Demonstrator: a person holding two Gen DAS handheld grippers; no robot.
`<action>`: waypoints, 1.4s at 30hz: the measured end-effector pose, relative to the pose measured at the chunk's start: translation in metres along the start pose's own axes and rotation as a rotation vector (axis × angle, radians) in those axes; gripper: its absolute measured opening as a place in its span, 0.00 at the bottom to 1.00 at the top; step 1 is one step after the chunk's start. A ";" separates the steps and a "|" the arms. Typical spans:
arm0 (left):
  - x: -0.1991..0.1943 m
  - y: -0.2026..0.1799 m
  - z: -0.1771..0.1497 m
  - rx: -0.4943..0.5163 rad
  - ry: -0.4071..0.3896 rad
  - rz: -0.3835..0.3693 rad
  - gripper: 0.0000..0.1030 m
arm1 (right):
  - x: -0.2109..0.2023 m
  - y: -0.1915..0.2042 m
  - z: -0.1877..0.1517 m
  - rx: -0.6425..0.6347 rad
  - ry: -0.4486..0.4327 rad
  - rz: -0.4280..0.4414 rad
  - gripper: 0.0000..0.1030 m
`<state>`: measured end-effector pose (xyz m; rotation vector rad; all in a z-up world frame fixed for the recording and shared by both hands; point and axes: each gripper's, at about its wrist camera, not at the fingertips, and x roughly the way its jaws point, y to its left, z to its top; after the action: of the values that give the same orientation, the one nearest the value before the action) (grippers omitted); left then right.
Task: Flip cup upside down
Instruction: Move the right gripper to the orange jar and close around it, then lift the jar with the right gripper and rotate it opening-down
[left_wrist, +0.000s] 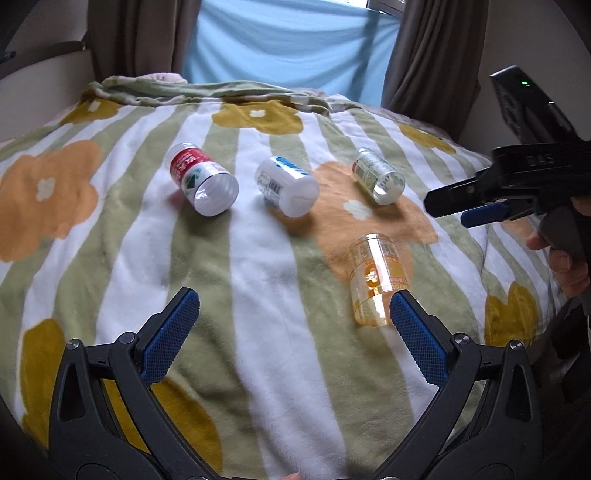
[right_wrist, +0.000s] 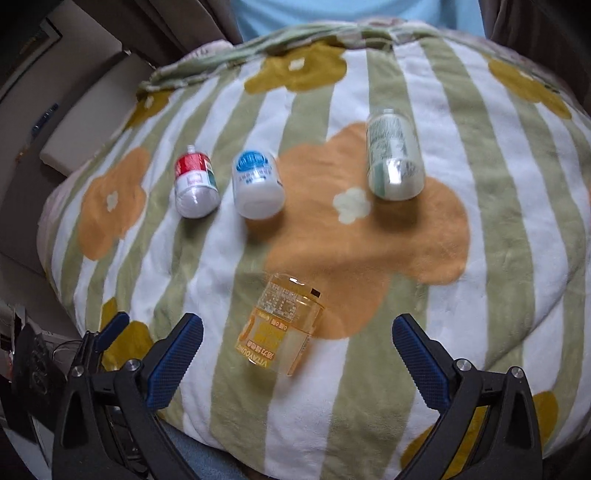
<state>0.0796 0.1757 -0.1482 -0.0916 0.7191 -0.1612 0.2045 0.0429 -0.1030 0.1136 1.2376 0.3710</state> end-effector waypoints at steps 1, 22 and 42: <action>0.001 0.002 -0.002 0.001 0.002 0.000 1.00 | 0.009 0.002 0.002 0.007 0.033 -0.006 0.99; 0.021 0.019 -0.020 -0.028 0.040 -0.066 1.00 | 0.107 -0.032 0.025 0.337 0.358 0.078 0.58; 0.018 0.009 -0.020 0.004 0.031 -0.032 1.00 | 0.046 0.014 -0.059 -0.224 -0.620 -0.181 0.56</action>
<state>0.0807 0.1808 -0.1755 -0.0968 0.7486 -0.1953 0.1589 0.0650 -0.1600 -0.0734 0.5833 0.2837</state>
